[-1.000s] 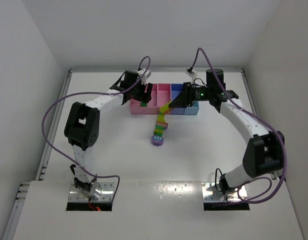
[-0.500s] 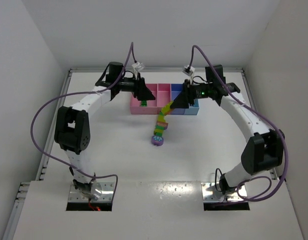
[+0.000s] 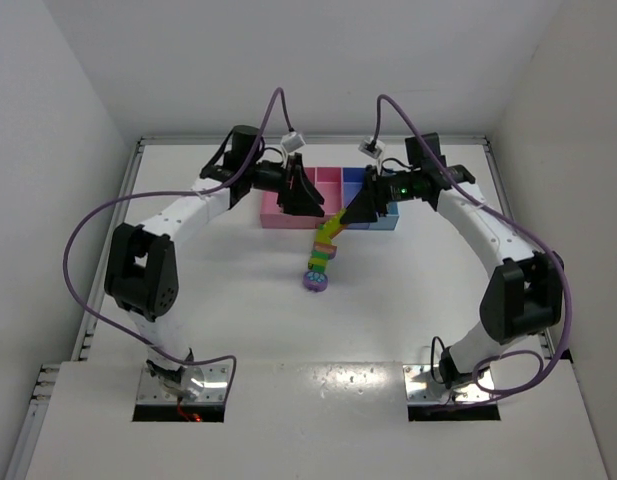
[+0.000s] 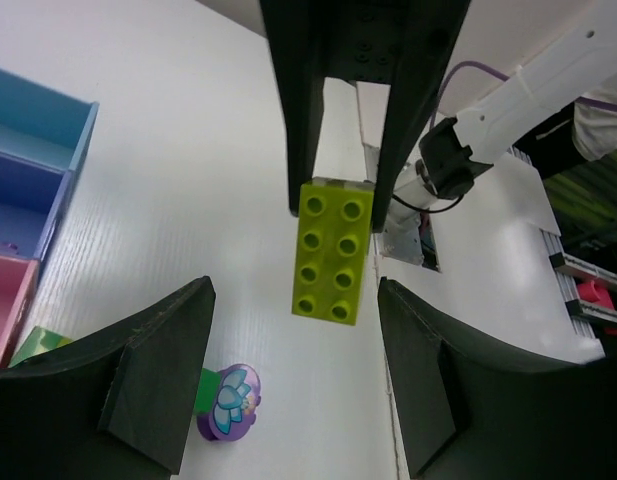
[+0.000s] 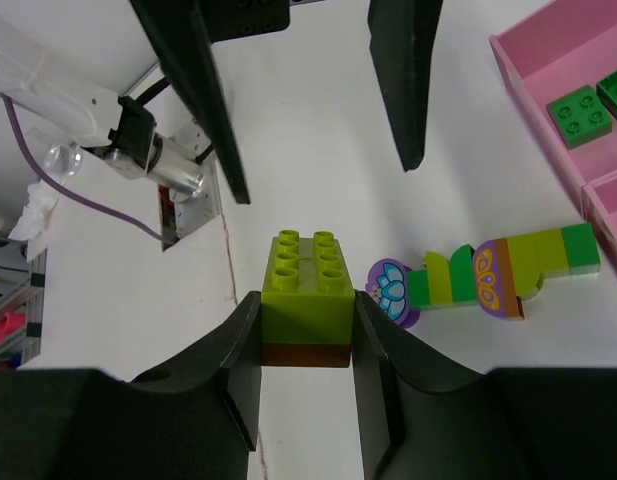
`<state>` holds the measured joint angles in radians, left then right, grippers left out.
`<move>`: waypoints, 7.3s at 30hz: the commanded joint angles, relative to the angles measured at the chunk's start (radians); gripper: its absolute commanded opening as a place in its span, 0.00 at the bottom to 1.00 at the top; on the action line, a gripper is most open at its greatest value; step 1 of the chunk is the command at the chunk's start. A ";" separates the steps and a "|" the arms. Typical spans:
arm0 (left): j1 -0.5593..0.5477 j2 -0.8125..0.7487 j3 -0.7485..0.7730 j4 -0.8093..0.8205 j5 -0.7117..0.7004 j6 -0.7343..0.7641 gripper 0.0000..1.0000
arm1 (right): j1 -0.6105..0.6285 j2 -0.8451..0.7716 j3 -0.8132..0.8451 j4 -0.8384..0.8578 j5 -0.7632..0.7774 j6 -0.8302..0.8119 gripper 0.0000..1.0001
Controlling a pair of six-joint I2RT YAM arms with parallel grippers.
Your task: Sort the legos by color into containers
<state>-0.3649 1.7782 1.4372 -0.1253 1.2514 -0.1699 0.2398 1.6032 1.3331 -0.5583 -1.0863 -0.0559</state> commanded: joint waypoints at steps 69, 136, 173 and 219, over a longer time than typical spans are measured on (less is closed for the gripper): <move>-0.040 -0.172 -0.342 0.944 -0.023 -0.708 0.05 | 0.027 -0.054 -0.081 0.416 -0.162 0.410 0.79; -0.040 -0.117 -0.314 0.871 -0.038 -0.629 0.04 | 0.046 0.003 -0.034 0.388 -0.208 0.329 0.08; -0.253 0.403 0.370 0.266 -0.777 -0.218 0.00 | -0.326 -0.466 -0.229 0.057 0.209 0.214 0.00; -0.140 0.360 0.599 0.297 -0.892 -0.293 0.74 | -0.347 -0.491 -0.235 0.124 0.209 0.283 0.00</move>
<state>-0.6106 2.3531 2.0182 0.1425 0.4210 -0.4541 -0.1413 1.1004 1.0828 -0.5373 -0.8646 0.1818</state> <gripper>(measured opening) 0.743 0.370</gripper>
